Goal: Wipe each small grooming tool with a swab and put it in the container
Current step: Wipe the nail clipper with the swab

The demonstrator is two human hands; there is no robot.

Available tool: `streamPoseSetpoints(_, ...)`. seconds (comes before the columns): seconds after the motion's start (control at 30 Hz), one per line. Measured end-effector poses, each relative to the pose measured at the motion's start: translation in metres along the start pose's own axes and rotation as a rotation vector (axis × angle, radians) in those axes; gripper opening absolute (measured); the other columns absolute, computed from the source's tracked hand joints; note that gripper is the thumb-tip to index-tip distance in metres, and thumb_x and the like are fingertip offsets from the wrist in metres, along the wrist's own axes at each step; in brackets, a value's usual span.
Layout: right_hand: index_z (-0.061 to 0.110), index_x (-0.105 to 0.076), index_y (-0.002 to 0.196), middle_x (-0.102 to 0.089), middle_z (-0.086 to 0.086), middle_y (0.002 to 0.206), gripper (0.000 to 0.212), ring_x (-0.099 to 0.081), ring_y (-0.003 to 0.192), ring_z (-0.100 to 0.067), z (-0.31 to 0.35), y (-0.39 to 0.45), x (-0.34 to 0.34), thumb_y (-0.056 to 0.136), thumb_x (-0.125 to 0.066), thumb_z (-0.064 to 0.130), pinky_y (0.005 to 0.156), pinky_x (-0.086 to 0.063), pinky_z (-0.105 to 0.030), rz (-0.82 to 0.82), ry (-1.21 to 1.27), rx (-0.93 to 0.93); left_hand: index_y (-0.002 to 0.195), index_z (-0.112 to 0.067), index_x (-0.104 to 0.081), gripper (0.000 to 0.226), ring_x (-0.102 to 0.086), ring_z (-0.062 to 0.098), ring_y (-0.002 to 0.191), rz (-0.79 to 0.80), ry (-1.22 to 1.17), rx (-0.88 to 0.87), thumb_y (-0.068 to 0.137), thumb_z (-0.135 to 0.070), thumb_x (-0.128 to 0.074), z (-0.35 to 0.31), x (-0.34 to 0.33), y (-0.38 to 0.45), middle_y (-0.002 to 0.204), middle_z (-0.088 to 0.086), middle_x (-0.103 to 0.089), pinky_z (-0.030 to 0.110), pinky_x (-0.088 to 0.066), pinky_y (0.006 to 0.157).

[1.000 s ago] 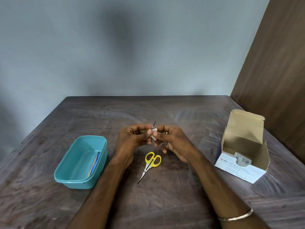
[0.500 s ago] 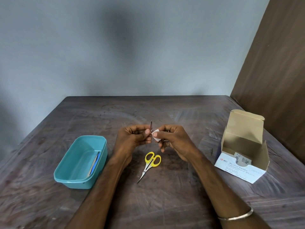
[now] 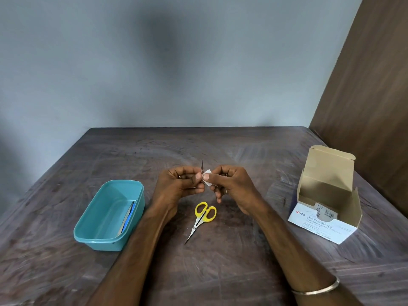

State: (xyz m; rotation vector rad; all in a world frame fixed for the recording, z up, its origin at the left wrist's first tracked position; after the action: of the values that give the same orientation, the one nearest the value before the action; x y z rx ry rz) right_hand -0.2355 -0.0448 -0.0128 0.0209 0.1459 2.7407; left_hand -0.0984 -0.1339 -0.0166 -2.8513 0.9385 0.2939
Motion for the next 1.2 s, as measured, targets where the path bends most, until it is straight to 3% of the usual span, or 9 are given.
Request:
streamPoseSetpoints(0.23, -0.001, -0.072, 0.086, -0.070, -0.015, 0.072, 0.001, -0.064, 0.053, -0.022, -0.004, 0.001, 0.002, 0.085, -0.073, -0.001, 0.052, -0.058, -0.033, 0.023, 0.085, -0.054, 0.093, -0.004, -0.074, 0.014, -0.072, 0.020, 0.065, -0.051, -0.024, -0.009, 0.086, 0.003, -0.064, 0.002, 0.003, 0.003, 0.075, 0.013, -0.074, 0.030, -0.062, 0.065)
streamPoseSetpoints(0.47, 0.004, -0.073, 0.098, -0.076, -0.017, 0.084, 0.016, -0.076, 0.073, -0.028, -0.002, -0.001, -0.001, 0.086, -0.069, -0.006, 0.070, -0.063, -0.035, 0.074, 0.136, -0.097, 0.100, 0.001, -0.072, 0.018, -0.072, 0.018, 0.063, -0.060, -0.052, -0.073, 0.086, 0.007, -0.063, -0.004, 0.001, -0.001, 0.076, 0.012, -0.075, 0.027, -0.061, 0.062)
streamPoseSetpoints(0.7, 0.008, -0.073, 0.091, -0.076, -0.017, 0.082, 0.003, -0.076, 0.071, -0.030, -0.003, -0.001, -0.001, 0.089, -0.072, 0.008, 0.062, -0.062, -0.032, 0.028, 0.107, -0.091, 0.098, -0.006, -0.075, 0.020, -0.069, 0.027, 0.071, -0.044, 0.059, -0.181, 0.085, 0.006, -0.066, -0.003, 0.002, -0.001, 0.079, 0.015, -0.074, 0.039, -0.062, 0.075)
streamPoseSetpoints(0.97, -0.005, -0.071, 0.100, -0.071, -0.017, 0.071, 0.022, -0.071, 0.056, -0.025, 0.000, -0.002, -0.001, 0.093, -0.069, 0.015, 0.053, -0.061, -0.031, -0.003, 0.077, -0.072, 0.099, -0.004, -0.075, 0.021, -0.070, 0.032, 0.080, 0.001, 0.187, -0.295, 0.086, 0.008, -0.065, -0.006, -0.001, -0.002, 0.091, 0.016, -0.075, 0.038, -0.061, 0.074)
streamPoseSetpoints(1.2, -0.011, -0.066, 0.105, -0.073, -0.020, 0.079, 0.031, -0.072, 0.061, -0.028, -0.004, 0.000, -0.004, 0.093, -0.069, 0.018, 0.056, -0.061, -0.033, 0.004, 0.108, -0.089, 0.095, -0.009, -0.076, 0.022, -0.071, 0.026, 0.079, -0.026, 0.187, -0.339, 0.085, 0.008, -0.065, -0.009, -0.003, -0.004, 0.090, 0.010, -0.077, 0.034, -0.061, 0.072)
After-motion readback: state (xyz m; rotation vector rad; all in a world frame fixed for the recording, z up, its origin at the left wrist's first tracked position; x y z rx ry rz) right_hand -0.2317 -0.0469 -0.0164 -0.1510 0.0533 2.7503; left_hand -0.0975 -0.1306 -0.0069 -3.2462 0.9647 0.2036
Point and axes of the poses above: each hand's wrist, its own y-axis towards the middle knuckle, its own x-axis out of the back of the hand, z = x × y, the point moved 4 cm from there along y, towards the middle knuckle
